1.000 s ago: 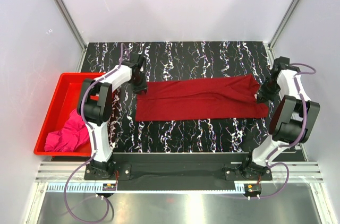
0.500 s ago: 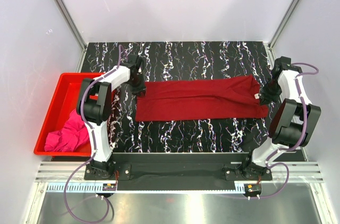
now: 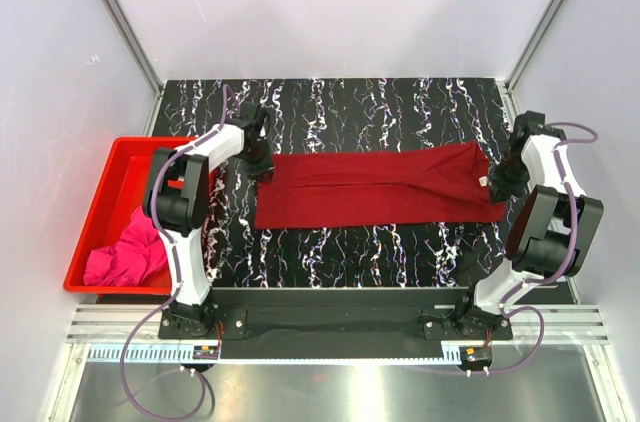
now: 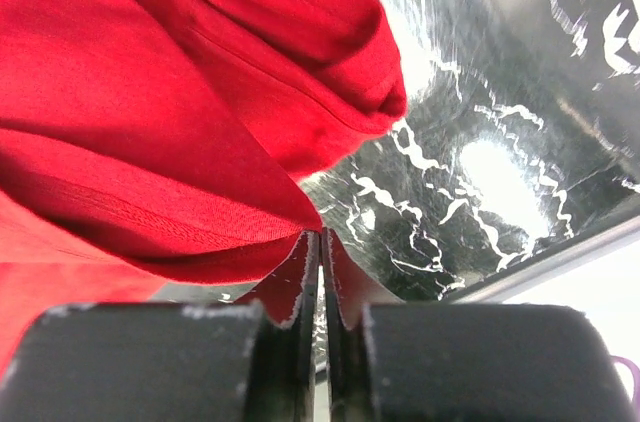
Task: Fold and stack the t-shirts
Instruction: Fold the tshirt
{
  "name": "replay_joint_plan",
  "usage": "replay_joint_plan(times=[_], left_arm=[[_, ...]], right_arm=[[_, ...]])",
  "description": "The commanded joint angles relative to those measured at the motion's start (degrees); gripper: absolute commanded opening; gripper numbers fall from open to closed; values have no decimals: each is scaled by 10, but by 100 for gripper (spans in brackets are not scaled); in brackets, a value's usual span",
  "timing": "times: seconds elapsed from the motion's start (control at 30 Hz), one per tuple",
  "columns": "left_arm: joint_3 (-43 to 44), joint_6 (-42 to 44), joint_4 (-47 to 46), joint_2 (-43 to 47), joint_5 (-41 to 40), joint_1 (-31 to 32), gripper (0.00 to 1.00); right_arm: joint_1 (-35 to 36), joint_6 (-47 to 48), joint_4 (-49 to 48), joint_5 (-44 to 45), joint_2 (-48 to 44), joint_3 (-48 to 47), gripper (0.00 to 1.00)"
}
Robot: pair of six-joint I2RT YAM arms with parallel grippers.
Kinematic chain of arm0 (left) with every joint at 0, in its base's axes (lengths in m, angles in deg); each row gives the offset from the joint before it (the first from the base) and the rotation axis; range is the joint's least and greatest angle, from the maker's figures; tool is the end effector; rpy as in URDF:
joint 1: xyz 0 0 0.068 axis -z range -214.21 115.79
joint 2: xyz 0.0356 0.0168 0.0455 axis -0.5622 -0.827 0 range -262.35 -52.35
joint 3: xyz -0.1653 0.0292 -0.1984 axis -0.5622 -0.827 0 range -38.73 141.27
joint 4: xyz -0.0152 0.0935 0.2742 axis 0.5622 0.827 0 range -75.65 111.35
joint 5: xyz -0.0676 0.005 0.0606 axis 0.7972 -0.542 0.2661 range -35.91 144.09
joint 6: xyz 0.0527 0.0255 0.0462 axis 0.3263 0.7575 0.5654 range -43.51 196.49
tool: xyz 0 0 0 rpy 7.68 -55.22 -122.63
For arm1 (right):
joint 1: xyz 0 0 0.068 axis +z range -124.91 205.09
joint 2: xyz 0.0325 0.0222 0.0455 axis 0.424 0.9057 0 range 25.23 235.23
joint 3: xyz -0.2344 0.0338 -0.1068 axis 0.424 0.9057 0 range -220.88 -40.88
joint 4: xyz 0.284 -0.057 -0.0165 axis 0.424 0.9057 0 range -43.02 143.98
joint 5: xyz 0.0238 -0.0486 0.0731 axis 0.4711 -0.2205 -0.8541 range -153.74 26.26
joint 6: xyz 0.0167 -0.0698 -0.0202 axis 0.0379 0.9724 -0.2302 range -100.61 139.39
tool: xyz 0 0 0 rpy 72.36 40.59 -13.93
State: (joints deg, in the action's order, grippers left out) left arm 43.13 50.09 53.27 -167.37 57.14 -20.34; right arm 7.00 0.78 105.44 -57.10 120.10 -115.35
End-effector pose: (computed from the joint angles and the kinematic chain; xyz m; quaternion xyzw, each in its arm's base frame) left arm 0.4180 -0.1066 0.1102 -0.1036 0.9820 -0.0783 0.1372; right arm 0.3273 -0.1145 0.1897 0.3182 0.9413 -0.0572 0.0973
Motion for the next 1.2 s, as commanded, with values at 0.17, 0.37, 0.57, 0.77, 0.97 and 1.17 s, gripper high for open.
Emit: replay_joint_plan(times=[0.17, 0.37, 0.57, 0.77, 0.97, 1.17], left_arm=[[1, 27, 28, 64, -29, -6, 35], [9, 33, 41, 101, -45, 6, 35], [15, 34, 49, 116, -40, 35, 36], [-2, 33, 30, 133, -21, 47, 36], [-7, 29, 27, 130, -4, 56, 36], [-10, 31, 24, 138, 5, 59, 34]], right_arm=[[-4, -3, -15, -5, -30, 81, 46], [3, -14, -51, -64, -24, -1, 50], [53, -21, -51, -120, 20, -47, 60], [62, 13, -174, -258, 9, 21, 64], [76, 16, -207, -334, 110, -28, 62], [97, 11, -233, -346, 137, -8, 53]])
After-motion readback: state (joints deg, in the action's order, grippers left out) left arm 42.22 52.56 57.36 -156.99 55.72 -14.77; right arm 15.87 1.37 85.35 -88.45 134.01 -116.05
